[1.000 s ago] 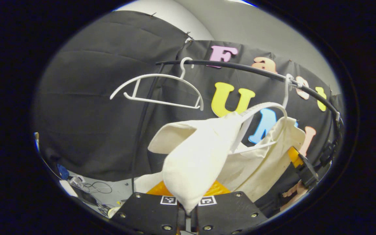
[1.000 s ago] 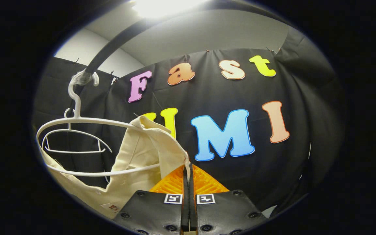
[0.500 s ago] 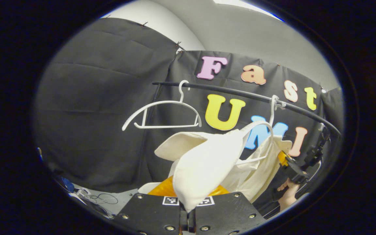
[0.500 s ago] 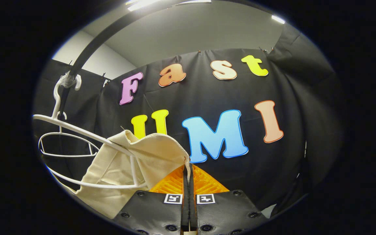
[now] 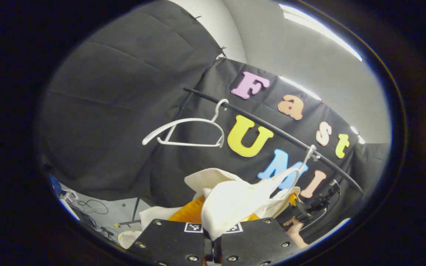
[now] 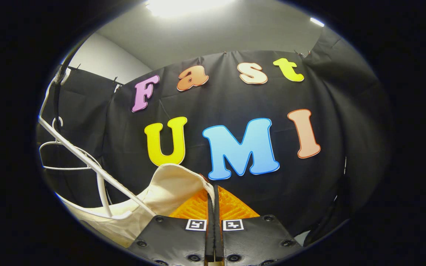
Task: Grasp the clothes on the hanger with both hands and then place them into the laundry hamper below.
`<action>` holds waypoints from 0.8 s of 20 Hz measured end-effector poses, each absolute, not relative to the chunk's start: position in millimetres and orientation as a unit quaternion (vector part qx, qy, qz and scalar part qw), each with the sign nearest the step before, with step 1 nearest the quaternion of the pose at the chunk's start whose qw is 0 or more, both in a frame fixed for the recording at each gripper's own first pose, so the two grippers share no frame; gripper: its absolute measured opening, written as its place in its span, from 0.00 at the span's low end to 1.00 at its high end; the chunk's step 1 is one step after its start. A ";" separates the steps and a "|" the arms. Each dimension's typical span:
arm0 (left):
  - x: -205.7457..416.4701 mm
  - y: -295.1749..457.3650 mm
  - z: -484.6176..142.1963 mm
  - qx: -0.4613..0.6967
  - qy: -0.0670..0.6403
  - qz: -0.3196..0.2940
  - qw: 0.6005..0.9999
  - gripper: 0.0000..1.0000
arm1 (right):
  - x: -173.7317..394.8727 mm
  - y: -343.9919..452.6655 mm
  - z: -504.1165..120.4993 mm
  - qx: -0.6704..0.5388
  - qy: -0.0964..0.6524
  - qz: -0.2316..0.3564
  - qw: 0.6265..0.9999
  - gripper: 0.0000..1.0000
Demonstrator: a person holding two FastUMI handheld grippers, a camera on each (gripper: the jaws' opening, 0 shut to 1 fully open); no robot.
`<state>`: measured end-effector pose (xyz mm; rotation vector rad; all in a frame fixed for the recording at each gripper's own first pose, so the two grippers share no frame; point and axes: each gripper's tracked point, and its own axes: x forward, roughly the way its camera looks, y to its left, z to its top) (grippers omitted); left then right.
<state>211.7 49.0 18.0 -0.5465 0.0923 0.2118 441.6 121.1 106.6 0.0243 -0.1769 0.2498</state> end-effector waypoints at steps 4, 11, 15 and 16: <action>212.3 68.5 -4.3 -0.338 0.052 0.088 0.935 0.04 | 442.3 122.9 86.9 -0.002 -0.074 0.130 0.989 0.02; 214.7 65.3 -50.1 -0.391 0.080 0.077 0.914 0.05 | 426.8 117.6 43.9 -0.011 -0.039 0.134 0.990 0.02; 193.9 84.1 -64.8 -0.353 0.092 0.124 0.923 0.05 | 395.5 120.7 14.4 -0.028 -0.019 0.151 0.988 0.02; 182.7 90.2 -67.5 -0.346 0.097 0.133 0.924 0.05 | 384.6 121.4 10.0 -0.032 -0.017 0.155 0.987 0.02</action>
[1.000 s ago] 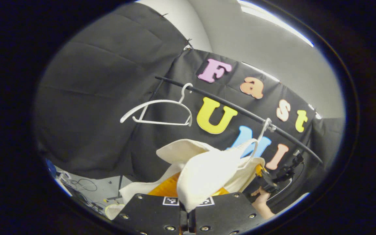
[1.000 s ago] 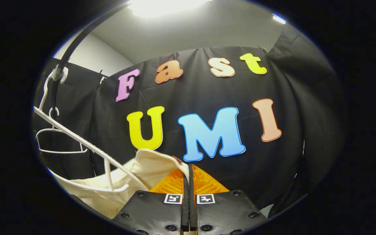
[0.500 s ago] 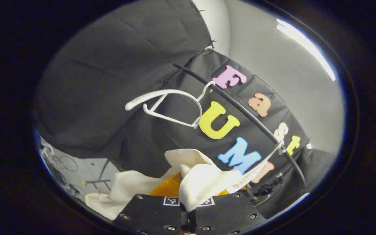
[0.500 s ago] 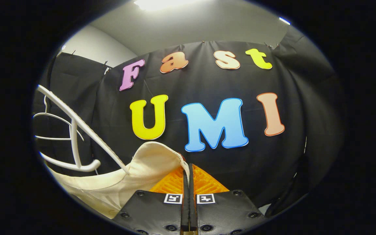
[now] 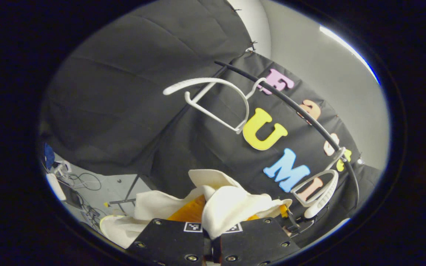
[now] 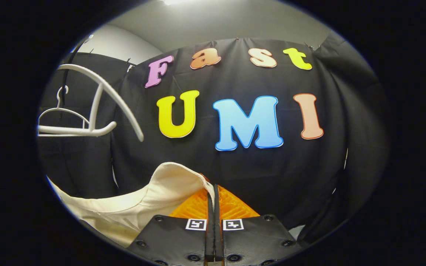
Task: Grasp the clothes on the hanger with both hands and then place them into the laundry hamper below.
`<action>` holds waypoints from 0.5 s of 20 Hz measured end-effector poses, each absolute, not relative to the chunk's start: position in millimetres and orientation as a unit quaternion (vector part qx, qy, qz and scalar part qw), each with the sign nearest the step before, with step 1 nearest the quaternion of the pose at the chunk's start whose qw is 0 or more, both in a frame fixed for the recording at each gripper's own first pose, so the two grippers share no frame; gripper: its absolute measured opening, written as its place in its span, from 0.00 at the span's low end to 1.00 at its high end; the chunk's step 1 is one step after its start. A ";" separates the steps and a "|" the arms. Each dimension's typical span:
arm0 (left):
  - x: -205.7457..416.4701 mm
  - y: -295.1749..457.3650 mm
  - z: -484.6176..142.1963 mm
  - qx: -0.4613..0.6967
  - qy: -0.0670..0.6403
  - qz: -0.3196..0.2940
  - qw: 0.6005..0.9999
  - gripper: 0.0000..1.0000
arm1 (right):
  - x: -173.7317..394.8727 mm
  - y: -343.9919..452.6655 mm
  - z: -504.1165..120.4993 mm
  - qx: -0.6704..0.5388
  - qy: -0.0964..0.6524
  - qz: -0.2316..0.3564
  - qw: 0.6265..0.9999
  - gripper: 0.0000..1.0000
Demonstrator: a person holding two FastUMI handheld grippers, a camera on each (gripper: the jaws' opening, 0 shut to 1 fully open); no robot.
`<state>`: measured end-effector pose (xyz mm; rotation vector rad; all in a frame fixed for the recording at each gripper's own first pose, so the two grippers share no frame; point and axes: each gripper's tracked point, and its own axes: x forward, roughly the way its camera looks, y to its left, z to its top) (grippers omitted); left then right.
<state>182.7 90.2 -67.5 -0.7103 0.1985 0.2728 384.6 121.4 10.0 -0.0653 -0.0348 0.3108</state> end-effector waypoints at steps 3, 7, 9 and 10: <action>136.3 102.7 -66.7 -0.313 0.108 0.150 0.932 0.05 | 346.8 126.5 10.2 -0.042 -0.022 0.172 0.984 0.00; 91.4 110.1 -55.3 -0.264 0.111 0.161 0.945 0.05 | 288.6 129.1 23.2 -0.041 -0.036 0.187 0.981 0.00; 71.6 111.4 -51.5 -0.248 0.114 0.161 0.948 0.05 | 255.6 131.8 28.6 -0.041 -0.038 0.195 0.979 0.02; 62.7 114.7 -49.9 -0.245 0.114 0.160 0.949 0.05 | 239.3 134.3 31.5 -0.045 -0.040 0.201 0.978 0.02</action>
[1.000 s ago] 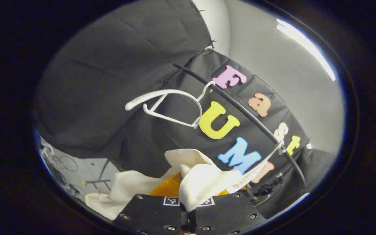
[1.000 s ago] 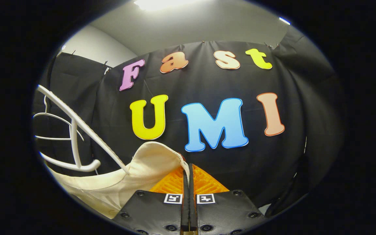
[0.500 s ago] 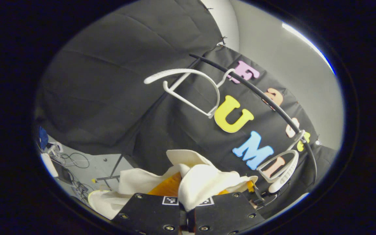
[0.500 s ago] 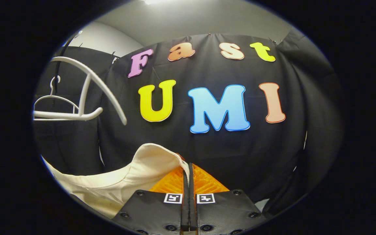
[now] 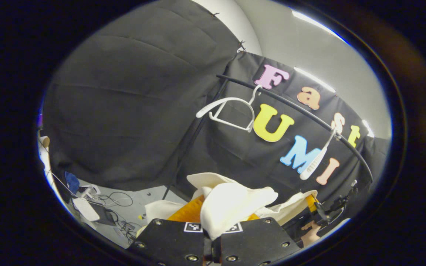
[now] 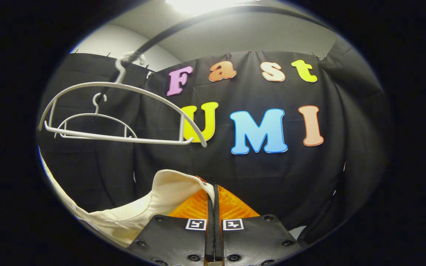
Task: Grasp the clothes on the hanger with both hands and then place them into the laundry hamper below.
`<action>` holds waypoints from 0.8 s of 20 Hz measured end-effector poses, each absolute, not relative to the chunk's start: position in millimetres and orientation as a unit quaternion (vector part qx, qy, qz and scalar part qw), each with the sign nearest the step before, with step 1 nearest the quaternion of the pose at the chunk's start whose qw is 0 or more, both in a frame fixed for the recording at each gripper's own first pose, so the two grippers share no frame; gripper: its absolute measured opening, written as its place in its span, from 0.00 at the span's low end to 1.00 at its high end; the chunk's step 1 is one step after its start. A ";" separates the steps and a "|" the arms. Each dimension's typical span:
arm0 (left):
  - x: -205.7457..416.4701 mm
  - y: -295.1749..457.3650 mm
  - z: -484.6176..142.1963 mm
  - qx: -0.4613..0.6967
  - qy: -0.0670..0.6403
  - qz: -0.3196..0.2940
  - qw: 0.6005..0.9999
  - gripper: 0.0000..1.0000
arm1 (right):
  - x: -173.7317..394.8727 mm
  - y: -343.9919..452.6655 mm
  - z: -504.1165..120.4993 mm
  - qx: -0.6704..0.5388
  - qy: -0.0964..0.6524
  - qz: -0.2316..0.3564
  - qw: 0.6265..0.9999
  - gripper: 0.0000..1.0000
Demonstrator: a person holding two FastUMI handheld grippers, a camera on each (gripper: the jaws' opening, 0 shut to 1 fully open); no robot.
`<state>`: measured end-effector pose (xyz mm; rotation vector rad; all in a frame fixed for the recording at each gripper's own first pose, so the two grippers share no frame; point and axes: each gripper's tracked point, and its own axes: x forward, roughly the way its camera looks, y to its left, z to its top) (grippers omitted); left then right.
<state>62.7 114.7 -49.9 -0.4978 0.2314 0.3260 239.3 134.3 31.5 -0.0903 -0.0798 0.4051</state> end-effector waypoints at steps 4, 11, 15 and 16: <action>20.7 120.7 -39.0 -0.242 0.105 0.134 0.955 0.05 | 176.5 155.5 48.2 -0.049 -0.046 0.229 0.971 0.02; 19.5 97.3 -38.4 -0.200 0.102 0.045 0.973 0.05 | 60.9 248.0 66.6 -0.074 -0.068 0.324 0.941 0.02; 29.2 69.9 -45.2 -0.190 0.109 0.010 0.976 0.05 | 17.7 291.9 58.4 -0.071 -0.053 0.374 0.923 0.02; 31.8 63.1 -46.2 -0.191 0.109 0.001 0.975 0.05 | 9.0 300.9 56.6 -0.064 -0.050 0.384 0.920 0.02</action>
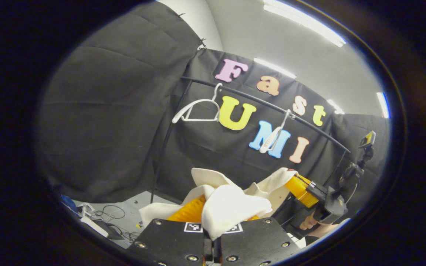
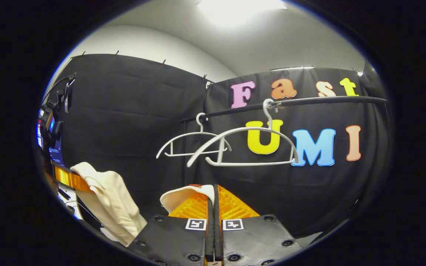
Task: Grasp the clothes on the hanger with both hands and then place them into the laundry hamper below.
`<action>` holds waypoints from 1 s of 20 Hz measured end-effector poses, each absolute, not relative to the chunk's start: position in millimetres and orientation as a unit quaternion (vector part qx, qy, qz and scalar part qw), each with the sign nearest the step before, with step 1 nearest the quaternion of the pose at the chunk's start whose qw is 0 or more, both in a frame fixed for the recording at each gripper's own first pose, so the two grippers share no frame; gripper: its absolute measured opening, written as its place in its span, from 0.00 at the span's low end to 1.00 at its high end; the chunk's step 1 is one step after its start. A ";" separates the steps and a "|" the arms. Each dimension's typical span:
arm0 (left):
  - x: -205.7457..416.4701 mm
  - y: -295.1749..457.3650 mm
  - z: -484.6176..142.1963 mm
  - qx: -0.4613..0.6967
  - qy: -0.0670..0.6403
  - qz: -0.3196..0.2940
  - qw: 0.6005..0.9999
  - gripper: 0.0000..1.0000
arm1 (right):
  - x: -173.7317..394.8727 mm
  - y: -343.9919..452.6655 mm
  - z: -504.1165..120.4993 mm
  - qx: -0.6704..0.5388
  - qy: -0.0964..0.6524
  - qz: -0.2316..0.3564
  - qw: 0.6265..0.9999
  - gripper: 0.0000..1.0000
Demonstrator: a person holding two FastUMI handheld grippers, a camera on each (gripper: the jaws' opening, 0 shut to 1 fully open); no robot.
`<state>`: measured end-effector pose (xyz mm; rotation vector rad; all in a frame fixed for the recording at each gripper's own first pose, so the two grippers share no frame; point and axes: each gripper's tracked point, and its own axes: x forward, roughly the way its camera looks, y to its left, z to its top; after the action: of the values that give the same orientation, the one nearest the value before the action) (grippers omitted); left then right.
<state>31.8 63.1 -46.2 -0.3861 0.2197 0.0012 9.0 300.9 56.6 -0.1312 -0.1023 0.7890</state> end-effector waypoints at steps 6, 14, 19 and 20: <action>44.4 59.5 -101.1 -0.190 0.143 -0.007 0.971 0.05 | 4.5 322.0 -6.2 -0.038 0.030 0.399 0.916 0.02; 38.8 66.2 -251.0 -0.222 0.221 0.023 0.949 0.05 | 12.6 306.1 -147.0 -0.072 0.167 0.378 0.908 0.02; 47.3 57.9 -313.1 -0.240 0.247 0.012 0.939 0.05 | 18.6 299.1 -219.6 -0.090 0.219 0.375 0.896 0.02; 55.1 56.0 -325.6 -0.240 0.251 0.010 0.938 0.05 | 21.3 297.1 -232.4 -0.091 0.232 0.372 0.894 0.02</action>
<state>55.1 56.0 -325.6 -0.4897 0.5126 0.0208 21.3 297.1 -232.4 -0.1885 0.4807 0.7704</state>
